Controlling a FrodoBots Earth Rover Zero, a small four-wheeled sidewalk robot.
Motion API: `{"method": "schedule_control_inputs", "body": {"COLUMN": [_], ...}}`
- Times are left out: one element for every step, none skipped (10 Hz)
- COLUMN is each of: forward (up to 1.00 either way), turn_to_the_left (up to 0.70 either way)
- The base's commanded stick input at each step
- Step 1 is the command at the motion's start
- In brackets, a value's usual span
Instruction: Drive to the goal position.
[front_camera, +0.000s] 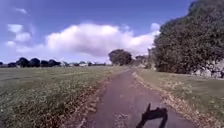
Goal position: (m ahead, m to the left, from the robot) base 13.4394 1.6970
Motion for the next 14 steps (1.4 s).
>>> {"method": "schedule_control_inputs", "body": {"forward": [0.70,0.70,0.70,0.70,0.70,0.70,0.70,0.70,0.70,0.70,0.70,0.70,0.70,0.70], "turn_to_the_left": [-0.12,-0.12,-0.13,-0.13,-0.13,-0.13,-0.13,-0.14,-0.13,-0.13,-0.13,-0.13,-0.10,-0.08]}}
